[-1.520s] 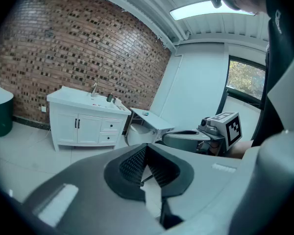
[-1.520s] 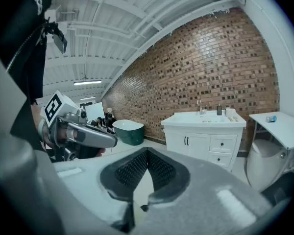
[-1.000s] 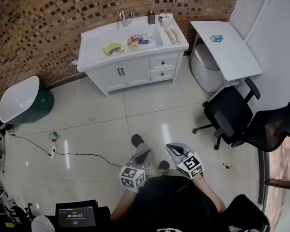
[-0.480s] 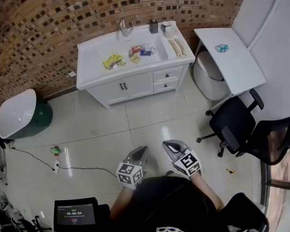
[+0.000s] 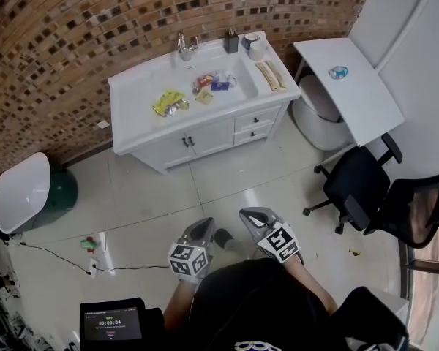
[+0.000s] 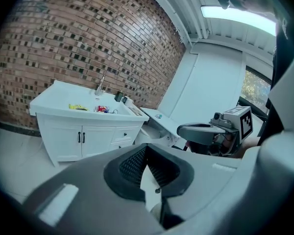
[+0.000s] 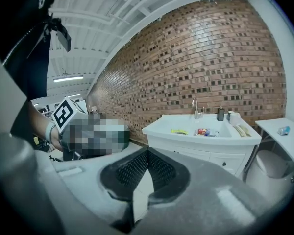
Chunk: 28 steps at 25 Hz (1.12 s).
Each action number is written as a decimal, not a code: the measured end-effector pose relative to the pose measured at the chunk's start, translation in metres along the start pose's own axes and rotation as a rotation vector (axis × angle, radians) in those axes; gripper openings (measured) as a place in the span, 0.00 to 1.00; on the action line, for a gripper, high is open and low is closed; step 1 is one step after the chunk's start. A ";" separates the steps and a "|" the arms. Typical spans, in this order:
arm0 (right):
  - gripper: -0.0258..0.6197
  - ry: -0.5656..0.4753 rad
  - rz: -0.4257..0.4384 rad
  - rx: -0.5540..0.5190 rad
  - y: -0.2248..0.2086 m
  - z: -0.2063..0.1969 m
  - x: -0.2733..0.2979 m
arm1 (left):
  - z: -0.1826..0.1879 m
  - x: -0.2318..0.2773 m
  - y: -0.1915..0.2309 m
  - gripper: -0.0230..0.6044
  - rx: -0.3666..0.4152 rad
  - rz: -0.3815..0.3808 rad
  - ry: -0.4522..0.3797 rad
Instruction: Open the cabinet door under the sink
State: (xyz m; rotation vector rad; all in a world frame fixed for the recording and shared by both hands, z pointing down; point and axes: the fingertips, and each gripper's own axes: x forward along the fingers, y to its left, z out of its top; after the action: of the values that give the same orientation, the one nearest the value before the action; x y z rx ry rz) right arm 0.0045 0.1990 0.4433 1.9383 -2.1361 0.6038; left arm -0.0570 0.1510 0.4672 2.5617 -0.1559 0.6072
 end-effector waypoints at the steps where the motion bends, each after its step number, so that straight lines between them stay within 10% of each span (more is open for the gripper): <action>1: 0.03 0.008 0.005 -0.006 -0.002 0.001 0.004 | 0.002 0.003 0.003 0.06 -0.006 0.001 0.003; 13: 0.03 0.034 0.102 0.009 -0.114 0.011 0.054 | 0.057 0.093 0.034 0.06 -0.021 0.112 0.004; 21: 0.03 -0.020 0.138 -0.039 -0.249 0.087 0.088 | 0.112 0.165 0.017 0.06 -0.025 0.205 -0.006; 28: 0.03 0.068 0.148 0.012 -0.286 0.045 0.083 | 0.103 0.210 0.013 0.06 -0.107 0.189 0.020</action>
State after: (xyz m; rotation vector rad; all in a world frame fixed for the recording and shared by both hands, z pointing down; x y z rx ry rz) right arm 0.2808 0.0877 0.4846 1.7497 -2.2523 0.6991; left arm 0.1682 0.0895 0.4869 2.4533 -0.4160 0.6754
